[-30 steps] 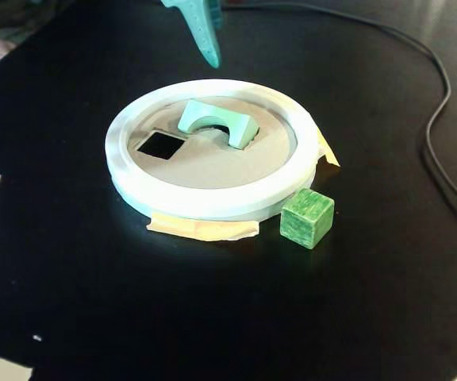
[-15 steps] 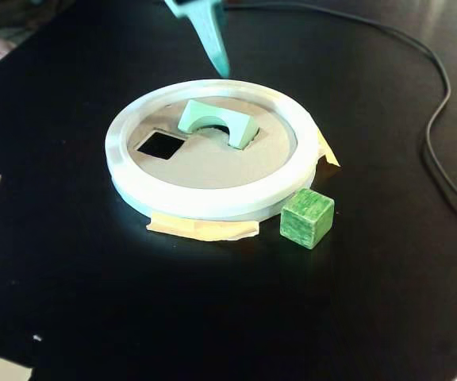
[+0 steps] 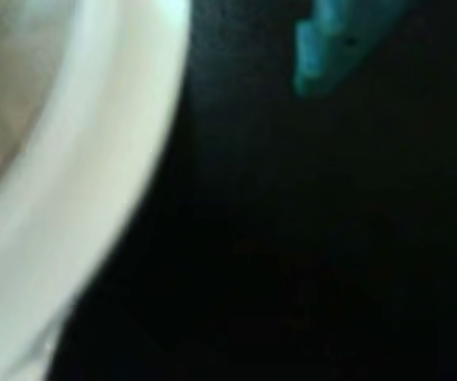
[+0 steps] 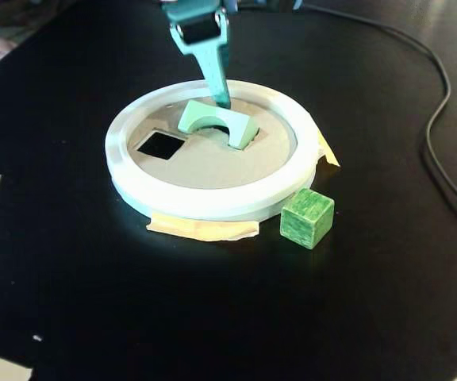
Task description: Pick up the U shape block and drop it in corresponding U shaped hole
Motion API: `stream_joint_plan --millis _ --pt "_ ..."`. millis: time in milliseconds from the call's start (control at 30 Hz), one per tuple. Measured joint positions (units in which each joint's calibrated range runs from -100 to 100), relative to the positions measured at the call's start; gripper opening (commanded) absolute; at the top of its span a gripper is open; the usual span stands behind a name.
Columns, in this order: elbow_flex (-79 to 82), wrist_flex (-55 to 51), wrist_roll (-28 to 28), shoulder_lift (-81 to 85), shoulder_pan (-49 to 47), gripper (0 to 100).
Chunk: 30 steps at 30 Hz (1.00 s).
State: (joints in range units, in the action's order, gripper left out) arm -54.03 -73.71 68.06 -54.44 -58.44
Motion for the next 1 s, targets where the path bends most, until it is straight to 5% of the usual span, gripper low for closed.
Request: stream_joint_plan --millis 800,1000 --pt "0.1 1.5 0.0 6.4 0.4 100" --pt "0.0 1.5 -5.8 13.9 3.0 100"
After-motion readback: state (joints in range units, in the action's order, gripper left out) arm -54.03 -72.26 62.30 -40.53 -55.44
